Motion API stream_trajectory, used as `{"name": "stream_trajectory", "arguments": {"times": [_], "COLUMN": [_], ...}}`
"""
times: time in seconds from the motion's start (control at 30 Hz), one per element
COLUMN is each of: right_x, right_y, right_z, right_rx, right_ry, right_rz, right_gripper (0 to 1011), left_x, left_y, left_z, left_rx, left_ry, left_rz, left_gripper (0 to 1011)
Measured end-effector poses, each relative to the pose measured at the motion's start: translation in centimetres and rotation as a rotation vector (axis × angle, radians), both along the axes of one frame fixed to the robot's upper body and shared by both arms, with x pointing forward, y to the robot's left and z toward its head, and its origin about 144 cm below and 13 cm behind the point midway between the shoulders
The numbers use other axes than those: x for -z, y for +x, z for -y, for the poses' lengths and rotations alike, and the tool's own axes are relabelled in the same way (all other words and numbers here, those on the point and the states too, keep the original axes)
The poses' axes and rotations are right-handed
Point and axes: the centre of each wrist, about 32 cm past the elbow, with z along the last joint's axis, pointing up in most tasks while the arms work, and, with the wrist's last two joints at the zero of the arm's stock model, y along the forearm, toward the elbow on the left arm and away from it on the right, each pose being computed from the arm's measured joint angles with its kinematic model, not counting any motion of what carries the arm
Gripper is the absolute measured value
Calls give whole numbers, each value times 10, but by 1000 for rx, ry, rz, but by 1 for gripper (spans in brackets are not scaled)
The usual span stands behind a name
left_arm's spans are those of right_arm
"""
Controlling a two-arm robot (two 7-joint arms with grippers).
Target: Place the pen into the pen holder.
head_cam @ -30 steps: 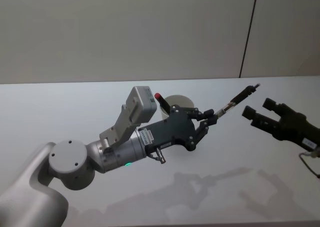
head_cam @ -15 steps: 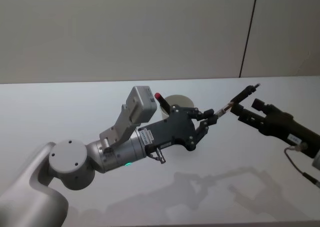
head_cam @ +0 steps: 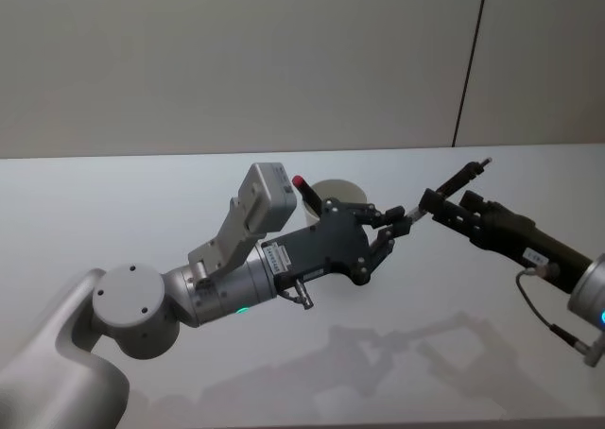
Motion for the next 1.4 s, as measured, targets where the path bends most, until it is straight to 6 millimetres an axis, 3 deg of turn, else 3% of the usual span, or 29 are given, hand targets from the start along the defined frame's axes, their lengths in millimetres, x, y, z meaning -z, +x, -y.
{"name": "stream_trajectory", "arguments": {"times": [1.4], "right_x": [-11], "right_y": [8], "right_z": [-10], "right_rx": [51], "right_ry": [192], "right_rz": [-172], "right_gripper": [1002], "left_x": [0], "left_y": [0], "left_z": [0], "left_rx": [0], "left_ry": [0], "left_rz": [0], "left_gripper": [107]}}
